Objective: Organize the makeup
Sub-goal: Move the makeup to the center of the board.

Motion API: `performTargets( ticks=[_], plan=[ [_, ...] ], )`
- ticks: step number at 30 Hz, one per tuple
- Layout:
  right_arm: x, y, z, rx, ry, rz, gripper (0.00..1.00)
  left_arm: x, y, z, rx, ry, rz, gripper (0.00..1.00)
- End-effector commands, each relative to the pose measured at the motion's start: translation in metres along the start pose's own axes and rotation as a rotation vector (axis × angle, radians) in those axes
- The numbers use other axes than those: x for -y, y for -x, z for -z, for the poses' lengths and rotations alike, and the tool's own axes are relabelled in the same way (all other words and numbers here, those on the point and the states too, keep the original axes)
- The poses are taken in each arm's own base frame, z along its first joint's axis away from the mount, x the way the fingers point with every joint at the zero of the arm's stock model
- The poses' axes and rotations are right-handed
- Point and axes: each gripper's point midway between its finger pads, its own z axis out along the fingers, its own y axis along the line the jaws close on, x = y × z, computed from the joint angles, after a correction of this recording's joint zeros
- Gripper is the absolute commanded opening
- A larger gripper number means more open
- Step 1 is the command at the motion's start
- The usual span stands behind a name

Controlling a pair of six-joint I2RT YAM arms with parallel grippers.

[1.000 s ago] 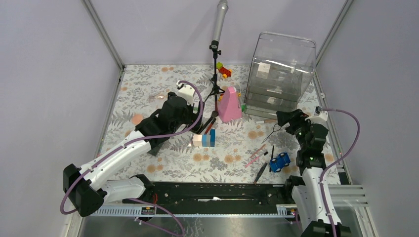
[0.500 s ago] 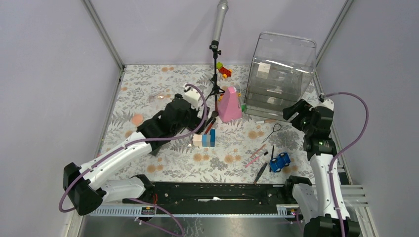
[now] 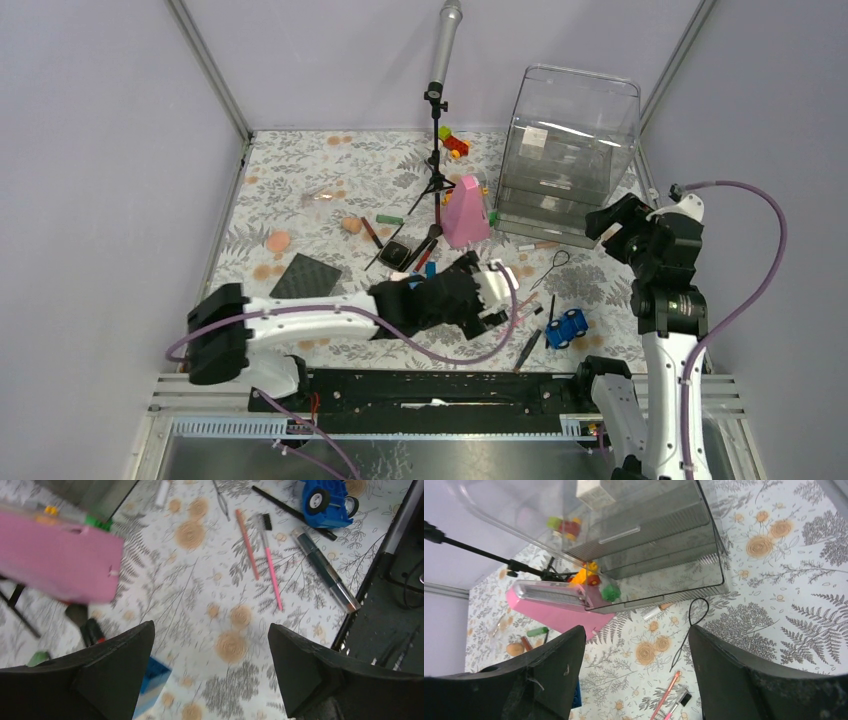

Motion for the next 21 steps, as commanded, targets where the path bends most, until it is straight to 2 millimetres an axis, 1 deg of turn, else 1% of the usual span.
performTargets(
  ticks=[1,3,5,6,10,12,16,19,21],
  plan=[
    [-0.016,0.014,0.023,0.023,0.045,0.029,0.83,0.015,0.031,-0.045,0.143,0.000,-0.100,0.93],
    [-0.021,0.016,0.030,0.024,0.065,0.037,0.83,0.021,0.033,-0.066,0.152,-0.006,-0.125,0.92],
    [-0.024,0.019,0.036,0.028,0.074,0.049,0.83,0.027,0.040,-0.082,0.181,-0.014,-0.141,0.91],
    [-0.024,0.019,0.038,0.028,0.073,0.051,0.83,0.028,0.040,-0.091,0.193,-0.012,-0.148,0.91],
    [-0.030,0.020,0.048,0.029,0.099,0.055,0.84,0.031,0.041,-0.115,0.254,-0.018,-0.139,0.88],
    [-0.033,0.020,0.053,0.028,0.111,0.064,0.84,0.027,0.039,-0.123,0.281,-0.047,-0.091,0.87],
    [-0.028,0.023,0.058,0.042,0.088,0.090,0.85,0.006,0.036,-0.132,0.320,-0.096,0.001,0.87],
    [-0.027,0.023,0.058,0.046,0.082,0.097,0.85,-0.009,0.031,-0.142,0.336,-0.099,0.046,0.87],
    [-0.028,0.023,0.058,0.044,0.089,0.094,0.85,-0.014,0.028,-0.148,0.340,-0.136,0.091,0.87]
  ],
)
